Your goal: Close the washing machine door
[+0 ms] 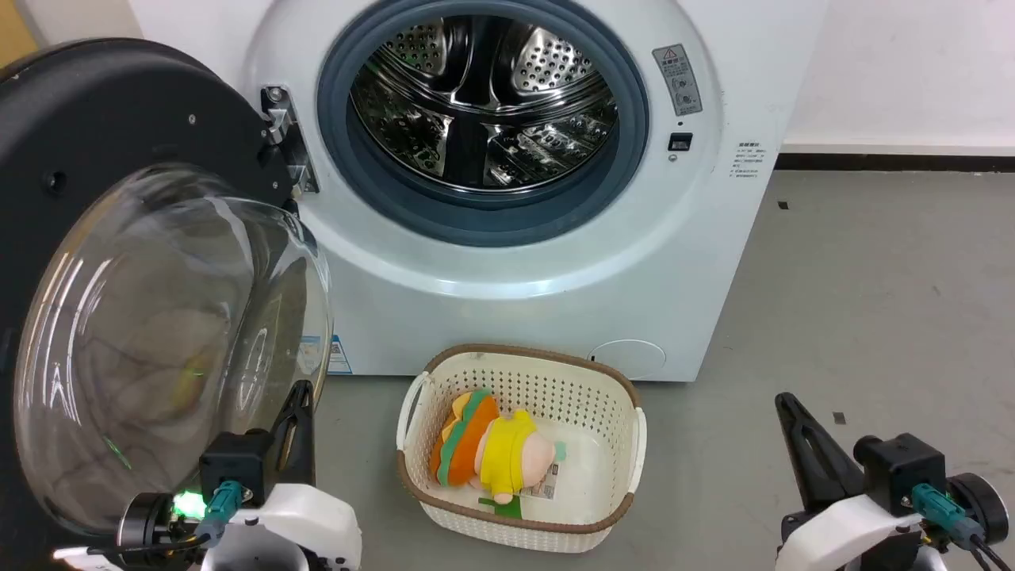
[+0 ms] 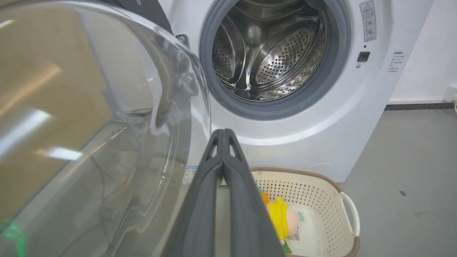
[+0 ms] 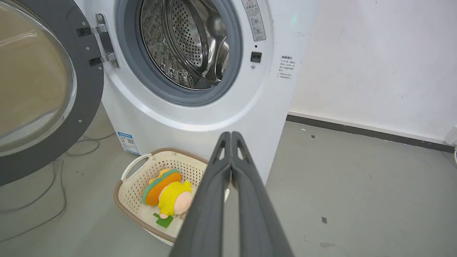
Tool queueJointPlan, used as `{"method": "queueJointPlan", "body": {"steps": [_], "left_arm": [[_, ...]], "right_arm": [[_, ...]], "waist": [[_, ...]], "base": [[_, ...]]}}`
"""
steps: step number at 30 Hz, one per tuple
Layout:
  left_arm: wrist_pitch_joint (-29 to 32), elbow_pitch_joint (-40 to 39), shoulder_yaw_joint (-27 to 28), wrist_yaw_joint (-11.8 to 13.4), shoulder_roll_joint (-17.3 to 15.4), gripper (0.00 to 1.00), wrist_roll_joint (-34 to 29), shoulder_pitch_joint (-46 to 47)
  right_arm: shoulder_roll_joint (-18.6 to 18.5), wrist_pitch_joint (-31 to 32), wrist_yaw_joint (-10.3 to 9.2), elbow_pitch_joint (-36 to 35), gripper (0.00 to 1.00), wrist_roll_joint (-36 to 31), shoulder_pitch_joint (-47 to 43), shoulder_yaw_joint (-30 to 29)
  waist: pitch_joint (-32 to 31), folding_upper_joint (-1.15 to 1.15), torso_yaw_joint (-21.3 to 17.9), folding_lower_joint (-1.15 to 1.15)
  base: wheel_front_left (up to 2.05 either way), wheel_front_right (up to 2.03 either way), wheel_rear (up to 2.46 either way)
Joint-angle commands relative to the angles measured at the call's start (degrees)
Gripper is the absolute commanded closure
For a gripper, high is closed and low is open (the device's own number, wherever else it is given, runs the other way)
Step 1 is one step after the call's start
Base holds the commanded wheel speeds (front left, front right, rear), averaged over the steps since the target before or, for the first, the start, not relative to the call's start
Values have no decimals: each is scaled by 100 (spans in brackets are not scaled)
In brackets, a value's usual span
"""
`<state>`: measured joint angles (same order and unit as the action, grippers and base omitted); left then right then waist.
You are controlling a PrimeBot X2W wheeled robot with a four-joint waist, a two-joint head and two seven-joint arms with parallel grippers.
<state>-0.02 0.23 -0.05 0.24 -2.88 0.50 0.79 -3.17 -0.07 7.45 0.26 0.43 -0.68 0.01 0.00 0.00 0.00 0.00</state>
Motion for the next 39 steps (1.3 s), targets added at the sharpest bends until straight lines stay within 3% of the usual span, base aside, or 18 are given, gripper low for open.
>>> {"method": "queueJointPlan", "body": {"steps": [1, 22, 23, 24, 25, 26, 35, 36, 37, 38, 39], "left_arm": [[2, -23, 5, -24, 1, 100, -50, -79], [2, -23, 5, -24, 1, 100, -50, -79], [-2, 1, -1, 3, 1, 0, -3, 1], [-3, 5, -3, 5, 1, 0, 3, 1], [-3, 6, -6, 7, 1, 100, 6, 1], [-7, 7, -7, 14, 1, 0, 9, 2], [-115, 0, -63, 133, 0, 0, 13, 24], [-126, -5, -71, 142, -2, 35, 10, 31], [-138, -13, -77, 150, -7, 87, 9, 39], [-150, -20, -84, 156, -13, 100, 7, 49], [-162, -31, -90, 161, -20, 100, 7, 63]], "right_arm": [[29, 7, 3, -26, 100, -43, 68, -1], [29, 7, 3, -26, 100, -43, 68, -1], [-1, -2, -1, 0, 0, 5, -1, -3], [-1, -3, -1, 3, 0, 5, -2, -1], [-1, -3, -1, 4, 100, 6, -2, -5], [-1, -7, -1, 7, 0, 9, -1, -8], [1, -114, -1, 13, 0, 137, 6, -102], [1, -126, -1, 12, 0, 152, 6, -111], [2, -138, -1, 11, 0, 165, 6, -118], [2, -150, -1, 9, 0, 179, 6, -125], [2, -162, -1, 6, 0, 190, 5, -133]], "waist": [[0, 0, 0, 0], [0, 0, 0, 0], [0, 0, 0, 0], [1, 0, 0, 0], [1, 0, 0, 0], [2, 0, 0, 0], [13, 0, 6, 0], [14, 0, 9, 0], [15, 0, 12, 0], [17, 0, 17, 0], [18, 0, 23, 0]], "base": [[0, 0, 0], [0, 0, 0], [0, 0, 0], [0, 0, 0], [0, 0, 0], [0, 0, 0], [0, 0, 0], [0, 0, 0], [0, 0, 0], [0, 0, 0], [0, 0, 0]]}}
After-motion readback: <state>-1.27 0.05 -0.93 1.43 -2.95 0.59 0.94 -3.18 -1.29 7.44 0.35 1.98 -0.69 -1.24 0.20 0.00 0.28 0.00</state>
